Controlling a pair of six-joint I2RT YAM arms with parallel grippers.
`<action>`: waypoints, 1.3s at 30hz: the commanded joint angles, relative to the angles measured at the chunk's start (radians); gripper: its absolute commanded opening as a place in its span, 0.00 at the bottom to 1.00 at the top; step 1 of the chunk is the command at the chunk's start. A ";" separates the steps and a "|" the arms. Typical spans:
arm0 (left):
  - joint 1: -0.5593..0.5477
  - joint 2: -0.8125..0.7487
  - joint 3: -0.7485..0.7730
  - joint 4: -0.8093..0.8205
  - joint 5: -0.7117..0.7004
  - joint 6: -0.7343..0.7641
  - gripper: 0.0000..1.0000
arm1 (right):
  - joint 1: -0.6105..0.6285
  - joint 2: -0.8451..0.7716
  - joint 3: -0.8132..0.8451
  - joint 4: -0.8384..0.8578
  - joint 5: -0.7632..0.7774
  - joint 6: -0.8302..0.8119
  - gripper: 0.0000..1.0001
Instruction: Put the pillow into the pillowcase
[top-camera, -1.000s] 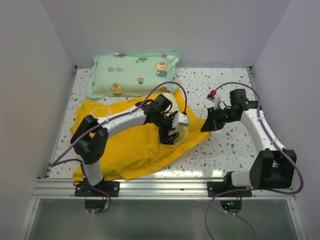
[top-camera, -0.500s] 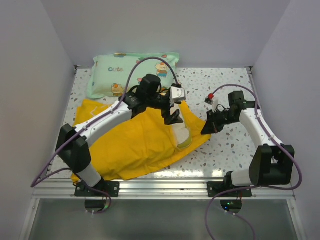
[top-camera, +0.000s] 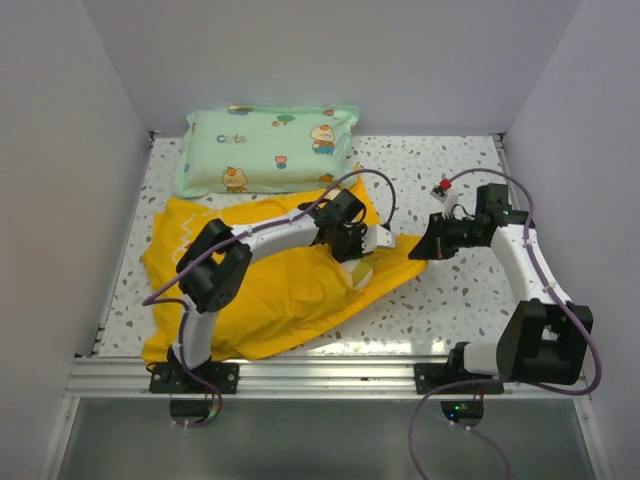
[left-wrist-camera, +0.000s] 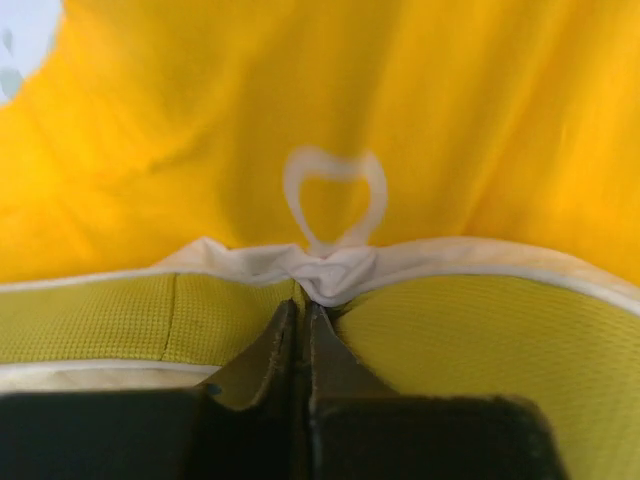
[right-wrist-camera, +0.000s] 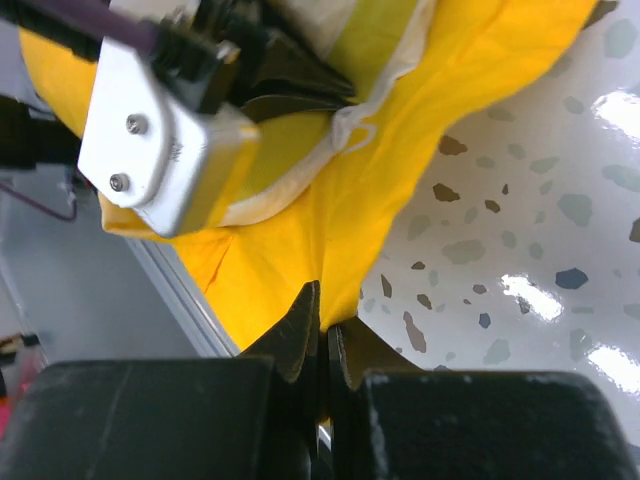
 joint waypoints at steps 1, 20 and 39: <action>0.098 -0.067 -0.198 -0.294 -0.185 0.232 0.00 | -0.094 -0.069 0.034 0.115 -0.070 0.143 0.00; 0.132 -0.185 -0.631 -0.079 -0.375 0.539 0.00 | -0.243 -0.233 0.092 -0.134 -0.103 -0.099 0.00; 0.002 -0.368 -0.482 -0.145 0.182 0.463 0.00 | 0.157 0.215 0.226 0.282 0.089 0.198 0.67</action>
